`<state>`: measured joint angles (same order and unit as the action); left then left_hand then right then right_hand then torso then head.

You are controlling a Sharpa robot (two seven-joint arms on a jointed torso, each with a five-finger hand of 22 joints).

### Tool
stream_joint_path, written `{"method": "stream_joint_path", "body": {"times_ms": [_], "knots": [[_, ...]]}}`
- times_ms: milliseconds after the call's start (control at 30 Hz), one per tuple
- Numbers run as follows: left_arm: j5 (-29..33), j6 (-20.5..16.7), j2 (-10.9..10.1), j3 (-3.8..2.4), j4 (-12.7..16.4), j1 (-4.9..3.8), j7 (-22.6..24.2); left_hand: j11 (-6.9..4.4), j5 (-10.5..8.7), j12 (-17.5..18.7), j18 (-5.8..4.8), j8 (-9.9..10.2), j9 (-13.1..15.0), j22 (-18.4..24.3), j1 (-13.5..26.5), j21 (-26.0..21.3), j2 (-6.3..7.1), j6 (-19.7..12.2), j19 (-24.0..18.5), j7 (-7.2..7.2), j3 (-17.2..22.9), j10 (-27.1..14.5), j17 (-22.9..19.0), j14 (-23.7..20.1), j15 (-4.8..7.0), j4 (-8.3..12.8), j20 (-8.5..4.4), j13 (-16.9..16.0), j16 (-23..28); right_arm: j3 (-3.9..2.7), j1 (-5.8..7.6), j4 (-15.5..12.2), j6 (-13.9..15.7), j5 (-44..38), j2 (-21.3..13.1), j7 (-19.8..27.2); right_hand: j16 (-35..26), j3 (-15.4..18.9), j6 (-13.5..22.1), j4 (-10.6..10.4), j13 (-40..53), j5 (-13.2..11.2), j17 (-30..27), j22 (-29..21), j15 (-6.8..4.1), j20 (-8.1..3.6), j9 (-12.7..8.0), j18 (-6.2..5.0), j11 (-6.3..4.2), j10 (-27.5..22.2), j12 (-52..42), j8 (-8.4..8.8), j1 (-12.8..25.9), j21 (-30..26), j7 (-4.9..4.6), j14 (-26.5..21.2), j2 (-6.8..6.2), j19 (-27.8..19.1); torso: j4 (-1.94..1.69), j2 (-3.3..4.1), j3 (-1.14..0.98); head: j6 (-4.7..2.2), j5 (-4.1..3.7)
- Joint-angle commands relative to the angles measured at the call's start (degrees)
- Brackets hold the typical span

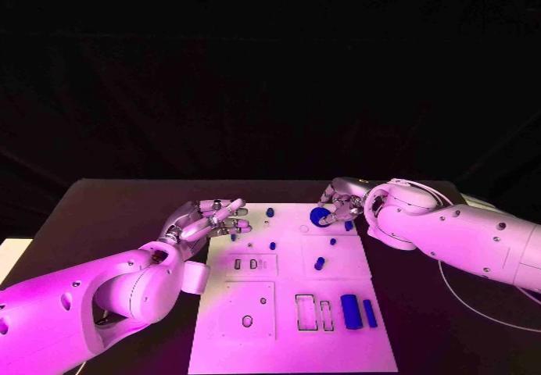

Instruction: Assemble the parts on the task board

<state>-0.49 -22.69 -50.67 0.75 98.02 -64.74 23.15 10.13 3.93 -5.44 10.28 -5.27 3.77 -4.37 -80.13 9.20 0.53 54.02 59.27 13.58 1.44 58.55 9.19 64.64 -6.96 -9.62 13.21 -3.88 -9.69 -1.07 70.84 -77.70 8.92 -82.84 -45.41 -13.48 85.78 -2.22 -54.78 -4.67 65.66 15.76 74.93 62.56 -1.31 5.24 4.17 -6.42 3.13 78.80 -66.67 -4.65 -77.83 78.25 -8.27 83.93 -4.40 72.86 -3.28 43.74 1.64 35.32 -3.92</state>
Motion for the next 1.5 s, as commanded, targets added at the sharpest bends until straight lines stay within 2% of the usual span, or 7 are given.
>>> {"method": "stream_joint_path", "body": {"times_ms": [33, 300, 600, 1133, 1300, 1367, 1500], "knots": [[0.07, 1.13, 0.1, -0.04, 0.04, -0.05, 0.29, 0.23, -0.1, 0.24, 0.1, 0.26, -0.07, 0.06, -0.02, -0.21, -0.31, -0.07, 0.47, 0.2, -0.06, 0.03, 0.07, -0.03, -0.17, 0.28, -0.02, 0.06, 0.28, 0.01, -0.07, 0.13, -1.41, -1.89, 0.14, 0.07, 0.43, 0.31, -0.65, -0.01, 0.26, 0.36, 6.31, 0.12, 0.22, 0.0, 0.08, 0.75, -0.14, 0.5, -0.39, -0.3, -0.64, 0.36, 0.1, 4.42, 0.13, 0.3, -0.06, 0.01, 0.02, -0.01, -0.14], [0.07, 1.15, 0.17, -0.04, 0.03, -0.04, 0.26, 0.23, -0.1, 0.24, 0.1, 0.26, -0.07, 0.06, -0.02, -0.21, -0.31, -0.07, 0.47, 0.2, -0.06, 0.03, 0.07, -0.03, -0.17, 0.28, -0.02, 0.06, 0.28, 0.01, -0.29, 0.9, -2.44, -2.01, 0.63, 0.02, 0.52, 0.18, -1.09, -0.01, 0.68, 0.42, 6.48, 0.27, 0.18, -0.03, 0.12, 0.77, -0.2, 0.57, -0.65, -0.48, -0.91, 0.47, 0.16, 4.45, 0.59, 0.35, -0.23, 0.01, 0.02, 0.13, -0.21], [0.07, 1.17, 0.13, -0.04, -0.05, -0.04, 0.26, 0.23, -0.1, 0.24, 0.1, 0.26, -0.07, 0.06, -0.02, -0.21, -0.31, -0.07, 0.47, 0.2, -0.06, 0.03, 0.07, -0.03, -0.17, 0.28, -0.02, 0.06, 0.28, 0.01, -0.44, 1.29, -3.39, -2.77, 0.66, -0.28, 0.77, -0.37, -1.73, 0.23, 1.33, 0.44, 7.02, 0.89, 0.11, -0.09, 0.09, 0.88, -0.29, 0.68, -1.0, -0.65, -1.67, 0.82, 0.23, 4.54, 1.44, 0.66, -0.21, 0.03, 0.0, 0.26, -0.2], [0.07, 1.22, 0.15, -0.04, -0.18, -0.03, 0.19, 0.23, -0.09, 0.27, 0.1, 0.29, -0.05, 0.11, -0.06, -0.32, -0.36, -0.07, 0.5, 0.19, -0.11, 0.05, 0.14, -0.05, -0.18, 0.44, -0.01, 0.05, 0.35, 0.01, -0.47, 1.39, -3.36, -2.92, 0.39, -0.06, 0.85, -0.58, -1.96, 0.34, 1.58, 0.48, 7.2, 1.14, 0.08, -0.11, 0.08, 0.93, -0.32, 0.75, -1.14, -0.69, -1.9, 0.95, 0.25, 4.57, 1.65, 0.79, -0.26, 0.04, -0.02, 0.21, -0.33], [0.07, 1.24, 0.18, -0.04, -0.2, -0.03, 0.18, 0.23, -0.09, 0.27, 0.1, 0.29, -0.05, 0.11, -0.06, -0.32, -0.36, -0.07, 0.5, 0.19, -0.11, 0.05, 0.14, -0.05, -0.18, 0.44, -0.01, 0.05, 0.35, 0.01, -0.47, 1.32, -3.27, -2.89, 0.32, 0.0, 1.0, -2.44, -3.33, 1.18, 2.06, -0.48, 7.54, 1.47, -0.1, -0.26, 0.11, 0.97, -0.54, 0.74, -1.24, -1.08, -3.55, 1.18, 0.44, 4.61, 2.9, 0.91, -0.32, 0.03, 0.0, 0.23, -0.43], [0.07, 1.24, 0.19, -0.04, -0.21, -0.03, 0.18, 0.23, -0.08, 0.28, 0.1, 0.3, -0.05, 0.12, -0.09, -0.35, -0.39, -0.06, 0.52, 0.18, -0.11, 0.06, 0.16, -0.05, -0.18, 0.49, -0.01, 0.04, 0.37, 0.01, -0.48, 1.25, -3.2, -3.08, 0.32, -0.01, 1.09, -4.26, -4.49, 1.9, 2.37, -2.42, 7.73, 1.7, -0.3, -0.42, 0.18, 0.99, -0.81, 0.77, -1.34, -1.45, -4.83, 1.32, 0.67, 4.64, 4.02, 0.99, -0.37, 0.03, -0.02, 0.23, -0.47], [0.07, 1.23, 0.21, -0.04, -0.22, -0.03, 0.19, 0.23, -0.08, 0.28, 0.1, 0.3, -0.05, 0.12, -0.09, -0.35, -0.39, -0.06, 0.52, 0.18, -0.11, 0.06, 0.16, -0.05, -0.18, 0.49, -0.01, 0.04, 0.37, 0.01, -0.48, 1.08, -2.81, -3.39, 0.34, 0.27, 1.19, -6.37, -6.31, 2.39, 2.81, -3.76, 7.98, 1.98, -0.55, -0.61, 0.33, 1.05, -1.15, 0.91, -1.52, -2.02, -5.3, 1.49, 1.21, 4.67, 4.96, 1.09, -0.37, 0.05, 0.04, 0.24, -0.49]]}}
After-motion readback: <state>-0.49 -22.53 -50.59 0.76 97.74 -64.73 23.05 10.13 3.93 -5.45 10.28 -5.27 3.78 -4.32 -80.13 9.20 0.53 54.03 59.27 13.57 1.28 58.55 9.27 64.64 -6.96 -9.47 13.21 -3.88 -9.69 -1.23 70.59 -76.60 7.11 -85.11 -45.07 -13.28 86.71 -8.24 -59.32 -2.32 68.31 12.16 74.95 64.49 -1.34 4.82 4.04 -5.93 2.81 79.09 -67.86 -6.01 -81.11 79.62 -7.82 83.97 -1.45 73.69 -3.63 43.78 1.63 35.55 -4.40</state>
